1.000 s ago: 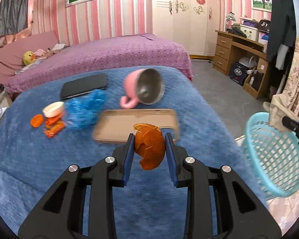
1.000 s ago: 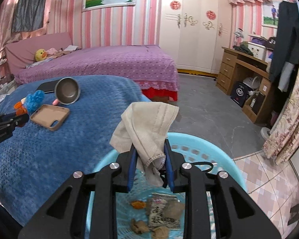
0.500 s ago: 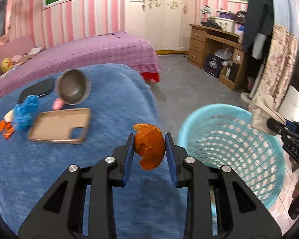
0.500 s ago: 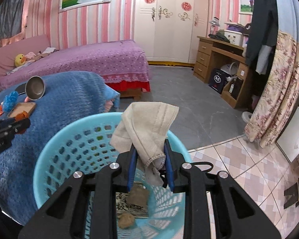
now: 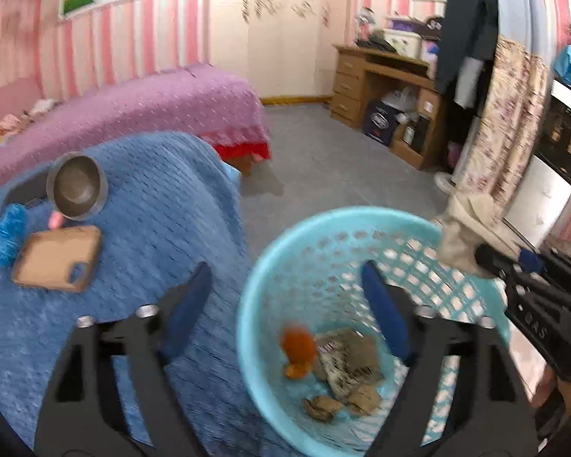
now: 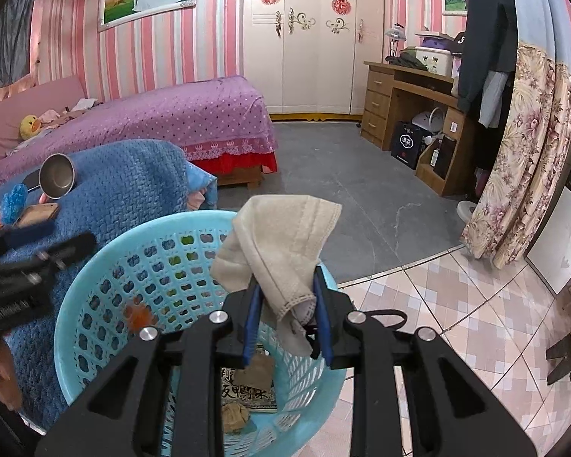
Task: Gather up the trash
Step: 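Open the right gripper over the basket to drop the beige cloth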
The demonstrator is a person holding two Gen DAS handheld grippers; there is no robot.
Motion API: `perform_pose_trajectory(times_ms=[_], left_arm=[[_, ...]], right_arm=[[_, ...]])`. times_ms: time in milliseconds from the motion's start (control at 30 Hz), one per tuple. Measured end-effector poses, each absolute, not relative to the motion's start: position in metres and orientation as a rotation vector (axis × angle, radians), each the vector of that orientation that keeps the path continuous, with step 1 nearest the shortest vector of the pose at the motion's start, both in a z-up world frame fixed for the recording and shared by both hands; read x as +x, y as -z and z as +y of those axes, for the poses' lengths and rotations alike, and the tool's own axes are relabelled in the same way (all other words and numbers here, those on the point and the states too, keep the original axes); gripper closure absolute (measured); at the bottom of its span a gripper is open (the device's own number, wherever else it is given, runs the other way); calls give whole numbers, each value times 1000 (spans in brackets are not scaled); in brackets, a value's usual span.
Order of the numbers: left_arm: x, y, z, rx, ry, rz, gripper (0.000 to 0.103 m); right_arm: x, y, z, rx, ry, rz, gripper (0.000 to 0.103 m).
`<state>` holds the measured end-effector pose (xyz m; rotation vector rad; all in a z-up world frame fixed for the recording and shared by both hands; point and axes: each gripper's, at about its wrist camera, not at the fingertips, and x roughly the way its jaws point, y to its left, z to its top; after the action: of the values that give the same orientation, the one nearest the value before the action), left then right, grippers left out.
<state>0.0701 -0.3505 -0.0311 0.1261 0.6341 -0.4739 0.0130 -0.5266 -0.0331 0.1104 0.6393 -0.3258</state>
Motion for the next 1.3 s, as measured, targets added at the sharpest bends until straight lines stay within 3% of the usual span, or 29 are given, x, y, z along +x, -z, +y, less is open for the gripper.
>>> perform_pose_trajectory(times_ms=[100, 467, 567, 633, 733, 1000, 1300], left_arm=[[75, 26, -339, 123, 440, 617, 11], [88, 18, -287, 113, 347, 595, 8], [87, 16, -273, 124, 325, 585, 8], [87, 15, -263, 131, 310, 577, 8], [87, 13, -251, 134, 296, 572, 6], [92, 8, -209, 123, 263, 564, 6], [105, -2, -161, 122, 217, 547, 6]], right_arm=[[14, 34, -526, 112, 324, 640, 77], [26, 36, -509, 105, 308, 650, 75], [30, 36, -504, 100, 297, 659, 59], [34, 37, -498, 94, 290, 666, 29], [39, 39, -488, 81, 288, 682, 20], [47, 26, -472, 95, 321, 663, 6], [62, 16, -450, 133, 338, 627, 5]])
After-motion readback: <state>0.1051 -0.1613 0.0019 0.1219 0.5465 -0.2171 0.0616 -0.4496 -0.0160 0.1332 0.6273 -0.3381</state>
